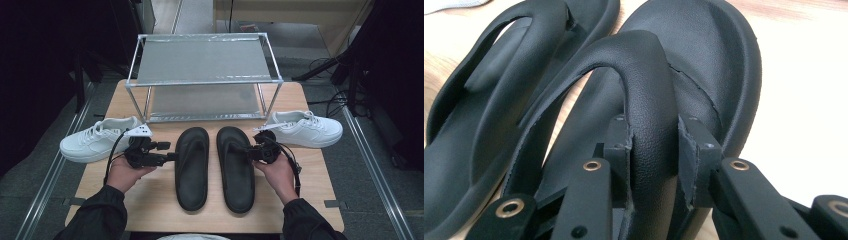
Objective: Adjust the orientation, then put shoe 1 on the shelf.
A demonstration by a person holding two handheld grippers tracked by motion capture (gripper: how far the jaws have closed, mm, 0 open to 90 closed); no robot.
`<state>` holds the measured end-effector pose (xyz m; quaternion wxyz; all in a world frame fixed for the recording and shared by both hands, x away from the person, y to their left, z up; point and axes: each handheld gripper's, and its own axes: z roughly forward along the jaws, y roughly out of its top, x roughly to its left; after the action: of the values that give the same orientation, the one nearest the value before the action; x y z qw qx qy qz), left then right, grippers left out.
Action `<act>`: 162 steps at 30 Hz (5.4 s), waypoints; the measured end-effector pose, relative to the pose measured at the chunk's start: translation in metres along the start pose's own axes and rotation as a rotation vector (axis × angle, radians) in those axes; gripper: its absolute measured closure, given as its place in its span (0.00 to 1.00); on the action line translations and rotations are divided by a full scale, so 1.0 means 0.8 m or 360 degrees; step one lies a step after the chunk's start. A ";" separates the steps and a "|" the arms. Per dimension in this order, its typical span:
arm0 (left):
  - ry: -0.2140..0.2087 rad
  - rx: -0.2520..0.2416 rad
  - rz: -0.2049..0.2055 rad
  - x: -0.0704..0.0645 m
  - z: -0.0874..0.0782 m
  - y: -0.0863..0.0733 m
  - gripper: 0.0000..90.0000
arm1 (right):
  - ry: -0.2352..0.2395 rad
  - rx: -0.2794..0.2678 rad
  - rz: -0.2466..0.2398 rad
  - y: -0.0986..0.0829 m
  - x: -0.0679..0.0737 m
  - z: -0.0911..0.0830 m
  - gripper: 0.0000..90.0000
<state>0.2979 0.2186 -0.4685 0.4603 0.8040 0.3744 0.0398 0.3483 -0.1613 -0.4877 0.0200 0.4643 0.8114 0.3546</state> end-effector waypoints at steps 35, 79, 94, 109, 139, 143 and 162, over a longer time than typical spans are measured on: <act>-0.0016 0.0160 -0.0162 0.031 0.021 -0.026 0.94 | 0.0069 -0.0128 -0.0066 0.012 0.006 0.002 0.72; -0.0105 0.0330 -0.0121 0.025 0.060 -0.041 0.98 | 0.0000 -0.0060 -0.0133 0.002 0.002 0.002 0.98; -0.0198 0.0356 -0.0157 0.021 0.060 -0.035 0.90 | -0.0023 -0.0116 -0.0102 0.003 -0.005 -0.003 0.91; -0.0248 0.0181 -0.0122 0.008 0.027 -0.006 0.52 | 0.0031 -0.0271 -0.0172 -0.002 0.026 -0.025 0.64; -0.0247 0.0140 0.0006 -0.001 0.027 0.022 0.46 | 0.0064 -0.0336 -0.0124 -0.025 0.090 0.015 0.53; -0.0245 0.0133 0.0010 -0.001 0.026 0.022 0.46 | 0.0028 -0.0308 -0.0123 -0.026 0.095 0.028 0.49; -0.0229 0.0099 -0.0054 0.010 0.018 0.016 0.44 | -0.0080 -0.0270 -0.0120 -0.034 0.108 0.067 0.47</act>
<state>0.3168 0.2099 -0.4694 0.4614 0.8122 0.3550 -0.0377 0.2978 -0.0737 -0.5182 0.0929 0.4388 0.7945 0.4094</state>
